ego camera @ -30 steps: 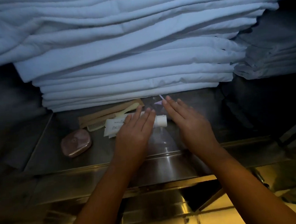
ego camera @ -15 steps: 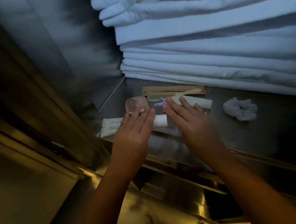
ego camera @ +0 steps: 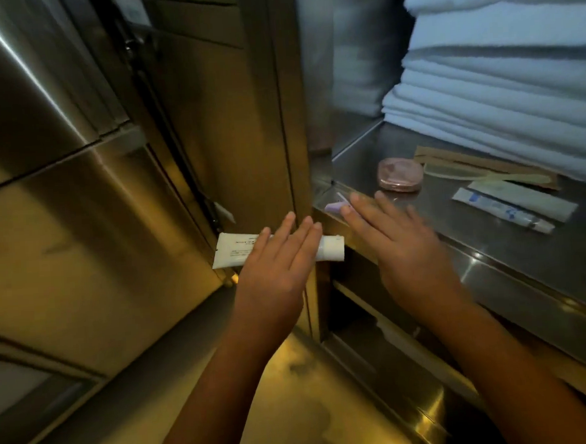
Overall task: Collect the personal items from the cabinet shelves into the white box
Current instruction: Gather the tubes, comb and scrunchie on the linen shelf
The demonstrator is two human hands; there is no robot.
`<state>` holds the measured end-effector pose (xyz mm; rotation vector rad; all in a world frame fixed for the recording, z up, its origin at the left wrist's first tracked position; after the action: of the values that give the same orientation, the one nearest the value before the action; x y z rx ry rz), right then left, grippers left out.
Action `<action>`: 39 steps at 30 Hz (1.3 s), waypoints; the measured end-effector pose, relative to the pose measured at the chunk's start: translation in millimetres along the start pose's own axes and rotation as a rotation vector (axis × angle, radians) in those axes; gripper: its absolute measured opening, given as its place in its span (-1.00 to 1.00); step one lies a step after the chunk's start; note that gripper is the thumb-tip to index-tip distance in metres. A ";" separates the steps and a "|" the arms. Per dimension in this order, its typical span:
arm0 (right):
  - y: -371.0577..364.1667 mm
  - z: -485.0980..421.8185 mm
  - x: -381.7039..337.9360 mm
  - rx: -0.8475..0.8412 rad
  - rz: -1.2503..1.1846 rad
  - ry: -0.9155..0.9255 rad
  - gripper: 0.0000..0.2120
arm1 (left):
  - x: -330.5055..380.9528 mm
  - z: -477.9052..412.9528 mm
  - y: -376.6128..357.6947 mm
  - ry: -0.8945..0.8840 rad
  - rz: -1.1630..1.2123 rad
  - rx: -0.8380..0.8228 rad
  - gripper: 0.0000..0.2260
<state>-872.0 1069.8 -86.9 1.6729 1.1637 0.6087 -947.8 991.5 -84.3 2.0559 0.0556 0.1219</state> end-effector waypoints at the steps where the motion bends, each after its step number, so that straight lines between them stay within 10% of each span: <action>1: -2.4 -2.5 -14.2 -0.003 -0.012 0.017 -0.38 | -8.9 10.2 6.1 0.019 -0.003 0.004 -0.63; 39: -130.1 -85.7 -568.7 -0.289 -0.433 0.963 -0.22 | -296.2 409.4 213.7 0.981 -0.420 0.108 -0.59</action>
<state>-1232.6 603.6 -101.7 0.7989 1.9186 1.2846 -1199.6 504.5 -104.7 1.8577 1.0993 0.8590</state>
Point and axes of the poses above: each hand's wrist, its own z-axis away from the middle knuckle, its own y-axis out of the back of the hand, x = y × z, the point moved 10 cm from there along -z, towards the middle knuckle, and after that the axes turned 7 degrees about -x, right-handed, at the moved point
